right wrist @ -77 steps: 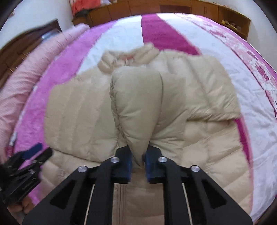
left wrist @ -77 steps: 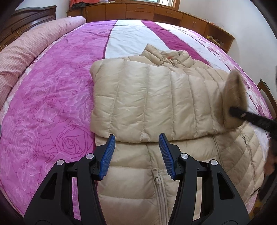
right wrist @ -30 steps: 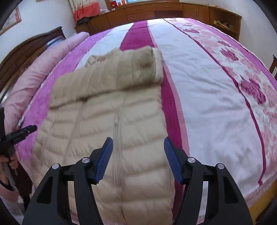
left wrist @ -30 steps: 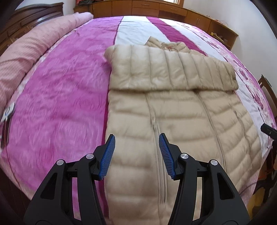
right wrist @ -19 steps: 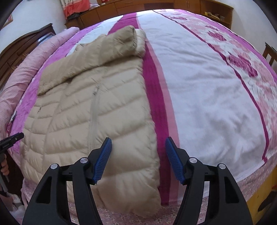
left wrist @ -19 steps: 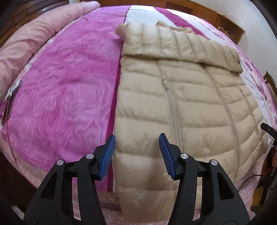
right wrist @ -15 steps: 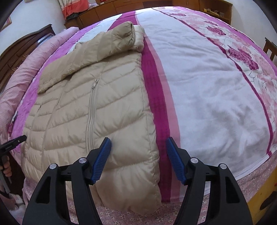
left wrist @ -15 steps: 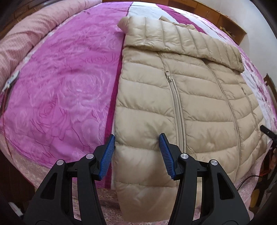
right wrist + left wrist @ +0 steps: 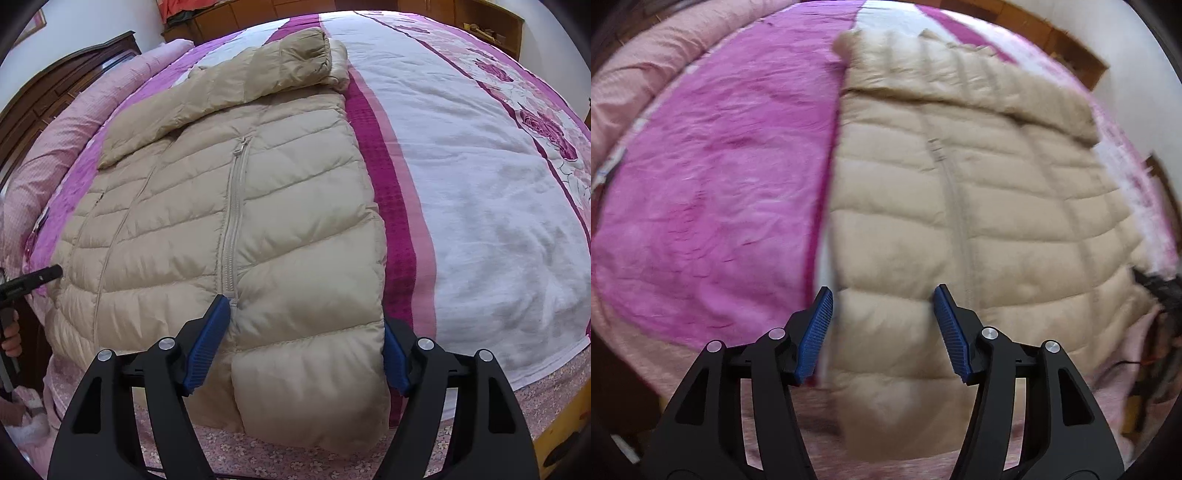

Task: Fold large clothes
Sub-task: 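Move both tools down the jacket to its hem, then grasp the jacket hem with the left tool while the right tool grasps it too, then fold the held hem up toward the collar with both tools and release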

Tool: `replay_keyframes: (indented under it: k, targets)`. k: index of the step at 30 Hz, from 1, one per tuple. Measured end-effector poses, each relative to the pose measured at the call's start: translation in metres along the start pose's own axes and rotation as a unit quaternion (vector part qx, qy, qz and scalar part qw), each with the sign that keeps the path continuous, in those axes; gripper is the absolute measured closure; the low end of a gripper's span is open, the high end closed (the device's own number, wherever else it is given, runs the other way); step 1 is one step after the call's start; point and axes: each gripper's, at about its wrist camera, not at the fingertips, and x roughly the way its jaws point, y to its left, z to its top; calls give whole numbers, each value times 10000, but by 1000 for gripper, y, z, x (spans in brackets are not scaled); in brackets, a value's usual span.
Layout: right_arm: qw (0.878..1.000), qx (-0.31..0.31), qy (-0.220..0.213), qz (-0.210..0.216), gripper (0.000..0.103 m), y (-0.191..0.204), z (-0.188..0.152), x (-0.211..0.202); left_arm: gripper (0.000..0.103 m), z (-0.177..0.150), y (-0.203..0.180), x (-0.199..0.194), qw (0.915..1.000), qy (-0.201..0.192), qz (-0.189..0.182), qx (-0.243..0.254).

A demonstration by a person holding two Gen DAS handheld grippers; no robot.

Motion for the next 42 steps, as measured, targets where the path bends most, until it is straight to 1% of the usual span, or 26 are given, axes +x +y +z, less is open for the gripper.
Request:
replay_keyframes:
  k: [2,3,5,7,9,12,13,14,15,17,18,20,21,23,29,33,37,40,42]
  targets:
    - [10000,-43,4,29,29,1,0,1,46,-2,4,5,9995,131,-267,-144]
    - [10000,-43,5,46,29,1,-1,1,46,-3,5,7,9983,177,-490,-254]
    - [9999,-4,-6,116,29,2,0,2,46,-4,2,8,9959,188,-823,-333]
    - [9998,35,-28,182,29,3,0,2,46,-4,-9,6,9946,119,-1012,-218]
    - [9998,-8,-36,180,29,6,1,3,46,-3,-19,3,9936,62,-1123,-71]
    - [9998,-38,-54,207,30,8,2,4,46,0,-33,4,9938,33,-1098,145]
    - [9997,6,-79,214,35,8,2,3,47,1,-36,7,9947,79,-1010,197]
    - [9997,28,-103,210,42,7,2,2,52,3,-37,10,9952,113,-940,229]
    - [9997,55,-131,217,49,6,2,0,55,2,-38,11,9959,139,-859,253]
    - [9994,147,-196,235,60,2,1,-4,67,2,-38,11,9962,143,-816,266]
    - [9991,191,-214,299,66,0,1,-6,71,2,-37,9,9959,135,-868,234]
    - [9986,235,-251,406,75,-1,0,-11,82,1,-32,5,9948,118,-999,179]
    - [9985,224,-271,425,79,0,0,-14,84,1,-32,1,9948,97,-990,207]
    - [9982,204,-318,465,84,2,0,-21,87,1,-31,-4,9958,88,-855,315]
    - [9966,297,-349,688,88,3,-1,-50,88,-2,-31,-31,9940,139,-932,559]
    - [9962,264,-379,741,89,8,-9,-69,88,-8,-33,-56,9927,54,-965,724]
    - [9956,194,-364,837,90,17,-21,-90,88,-21,-27,-77,9919,68,-1040,729]
    - [9962,73,-368,789,90,25,-29,-103,88,-33,-20,-89,9909,167,-1137,695]
    - [9959,97,-364,821,91,27,-34,-109,88,-41,-15,-94,9907,255,-1174,644]
